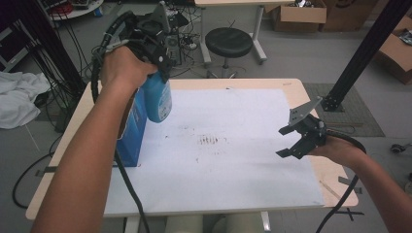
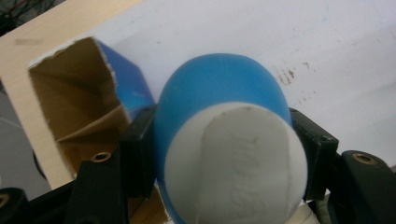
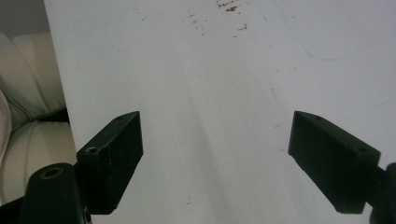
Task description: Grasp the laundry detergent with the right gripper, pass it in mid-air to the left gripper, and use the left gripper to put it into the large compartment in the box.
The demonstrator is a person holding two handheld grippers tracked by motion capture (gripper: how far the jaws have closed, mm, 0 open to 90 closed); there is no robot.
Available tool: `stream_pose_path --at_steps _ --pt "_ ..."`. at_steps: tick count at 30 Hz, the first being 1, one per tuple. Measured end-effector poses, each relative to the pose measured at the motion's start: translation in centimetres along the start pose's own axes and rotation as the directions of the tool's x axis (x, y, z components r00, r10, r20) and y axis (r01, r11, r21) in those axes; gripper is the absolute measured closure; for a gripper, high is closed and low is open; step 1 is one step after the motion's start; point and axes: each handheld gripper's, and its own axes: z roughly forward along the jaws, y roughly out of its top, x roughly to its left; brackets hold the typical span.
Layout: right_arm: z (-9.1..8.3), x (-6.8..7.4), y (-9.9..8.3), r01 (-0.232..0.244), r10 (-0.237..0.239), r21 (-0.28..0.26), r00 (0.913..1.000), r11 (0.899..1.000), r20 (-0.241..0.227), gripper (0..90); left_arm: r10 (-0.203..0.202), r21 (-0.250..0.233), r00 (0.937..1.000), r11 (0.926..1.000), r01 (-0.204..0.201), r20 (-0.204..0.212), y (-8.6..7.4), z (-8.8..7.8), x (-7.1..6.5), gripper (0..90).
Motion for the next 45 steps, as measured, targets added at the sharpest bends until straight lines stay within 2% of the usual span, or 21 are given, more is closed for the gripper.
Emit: stream_pose_path --at_steps 2,5,6,9,10,14,16,17,18,20,21,23,24,25,26,28,31,35,39,43,45 --pt "0.0 0.0 0.0 -0.003 0.003 0.000 1.0000 1.000 0.001 17.1 -0.017 -0.006 0.9998 0.9998 0.017 -0.005 -0.1 -0.3 0.3 37.8" --pt "0.0 0.1 0.2 0.009 -0.009 0.000 1.0000 1.000 -0.003 17.1 -0.069 -0.013 0.9975 0.9976 0.068 -0.016 -0.6 -0.9 1.3 37.8" --pt "0.0 0.1 0.2 0.012 -0.012 0.000 0.9999 1.000 -0.004 17.4 -0.099 -0.014 0.9948 0.9951 0.098 -0.024 -0.9 -1.4 1.9 37.8" --pt "0.0 0.2 0.3 0.011 -0.011 -0.003 0.9999 1.000 -0.006 17.4 -0.140 -0.021 0.9895 0.9900 0.140 -0.034 -1.4 -2.1 3.0 37.8" --pt "0.0 0.2 0.3 0.014 -0.014 0.001 0.9999 1.000 -0.007 17.4 -0.140 -0.021 0.9895 0.9900 0.140 -0.034 -1.4 -2.1 3.0 37.8" --pt "-0.1 0.3 0.4 0.017 -0.017 -0.003 0.9998 1.000 -0.008 17.3 -0.203 -0.041 0.9780 0.9787 0.201 -0.048 -2.3 -2.7 4.3 37.8" --pt "-0.1 0.3 0.4 0.017 -0.017 -0.004 0.9998 1.000 -0.006 17.0 -0.210 -0.040 0.9763 0.9772 0.208 -0.051 -2.4 -2.8 4.6 37.8" --pt "-0.1 0.4 0.3 0.017 -0.017 -0.004 0.9998 1.000 -0.008 17.2 -0.233 -0.043 0.9710 0.9721 0.231 -0.055 -2.7 -3.0 5.1 37.8" --pt "-0.1 0.4 0.3 0.020 -0.020 -0.003 0.9998 1.000 -0.008 17.2 -0.242 -0.043 0.9685 0.9698 0.240 -0.058 -2.8 -3.1 5.3 37.8" --pt "-0.1 0.4 0.3 0.021 -0.021 -0.001 0.9998 1.000 -0.006 17.2 -0.249 -0.042 0.9667 0.9682 0.247 -0.061 -3.0 -3.3 5.5 37.8" --pt "-0.2 0.3 0.3 0.019 -0.019 -0.001 0.9998 1.000 -0.005 17.3 -0.267 -0.047 0.9615 0.9634 0.264 -0.066 -3.2 -3.4 5.9 37.8" --pt "-0.2 0.3 0.3 0.022 -0.022 -0.007 0.9998 1.000 -0.006 17.3 -0.274 -0.049 0.9592 0.9613 0.271 -0.070 -3.4 -3.5 6.1 37.8" --pt "-0.2 0.3 0.4 0.020 -0.020 -0.006 0.9998 1.000 -0.005 17.5 -0.292 -0.056 0.9534 0.9561 0.288 -0.078 -3.7 -3.7 6.5 37.8" --pt "-0.2 0.4 0.4 0.021 -0.021 -0.004 0.9998 1.000 -0.006 17.6 -0.292 -0.056 0.9534 0.9561 0.288 -0.078 -3.7 -3.7 6.5 37.8" --pt "-0.2 0.3 0.4 0.028 -0.028 -0.005 0.9996 1.000 -0.005 17.6 -0.301 -0.056 0.9497 0.9532 0.297 -0.086 -3.9 -3.7 6.9 37.8" --pt "-0.2 0.4 0.4 0.024 -0.024 -0.009 0.9997 1.000 -0.005 17.6 -0.303 -0.059 0.9485 0.9524 0.299 -0.091 -4.2 -3.6 7.3 37.8" --pt "-0.1 0.4 0.3 0.025 -0.025 -0.005 0.9997 1.000 -0.006 17.7 -0.323 -0.061 0.9416 0.9458 0.319 -0.094 -4.6 -3.3 7.9 37.8" --pt "-0.1 0.4 0.3 0.022 -0.022 -0.002 0.9998 1.000 -0.003 17.6 -0.336 -0.069 0.9363 0.9414 0.330 -0.103 -5.0 -2.8 8.5 37.8" --pt "-0.2 0.3 0.2 0.020 -0.020 -0.008 0.9998 1.000 0.000 17.4 -0.334 -0.078 0.9365 0.9419 0.327 -0.108 -5.3 -2.3 8.8 37.8" --pt "-0.1 0.3 0.1 0.016 -0.016 -0.006 0.9999 1.000 0.000 17.3 -0.325 -0.074 0.9390 0.9452 0.318 -0.114 -5.9 -0.9 9.3 37.8" --pt "-0.1 0.3 0.1 0.014 -0.014 -0.003 0.9999 1.000 0.000 17.3 -0.332 -0.073 0.9373 0.9427 0.326 -0.106 -6.4 0.3 9.7 37.8"
